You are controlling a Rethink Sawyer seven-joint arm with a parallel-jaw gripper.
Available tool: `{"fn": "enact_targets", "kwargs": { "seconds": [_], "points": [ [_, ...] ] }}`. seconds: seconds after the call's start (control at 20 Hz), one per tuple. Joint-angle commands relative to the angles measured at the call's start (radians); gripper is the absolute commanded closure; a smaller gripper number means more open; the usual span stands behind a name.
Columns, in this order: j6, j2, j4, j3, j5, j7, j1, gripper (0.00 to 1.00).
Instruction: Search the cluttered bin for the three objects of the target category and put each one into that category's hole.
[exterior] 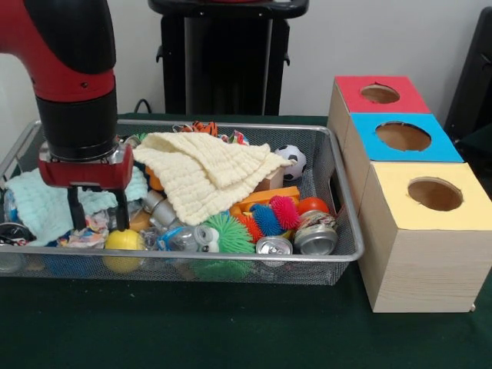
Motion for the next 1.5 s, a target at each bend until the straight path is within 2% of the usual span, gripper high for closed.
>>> {"fn": "enact_targets", "kwargs": {
  "seconds": [0.05, 0.25, 0.3, 0.45, 0.55, 0.65, 0.95, 1.25, 1.5],
  "points": [
    [0.001, 0.035, -0.003, 0.046, -0.045, -0.091, 0.015, 0.00],
    [-0.031, 0.010, 0.020, 0.021, -0.064, -0.052, 0.042, 0.00],
    [-0.040, 0.009, 0.022, 0.022, -0.069, -0.056, 0.043, 1.00],
    [-0.125, -0.001, 0.058, 0.040, -0.078, -0.045, 0.027, 1.00],
    [-0.103, -0.030, 0.060, -0.007, -0.087, -0.002, 0.068, 1.00],
    [-0.095, -0.037, 0.074, -0.013, -0.067, 0.026, 0.071, 1.00],
    [-0.120, -0.007, 0.073, -0.012, -0.066, 0.024, 0.063, 1.00],
    [-0.136, -0.056, 0.138, -0.026, -0.053, 0.066, 0.080, 1.00],
    [-0.115, -0.092, 0.175, -0.022, -0.034, 0.061, 0.071, 1.00]
  ]
}}
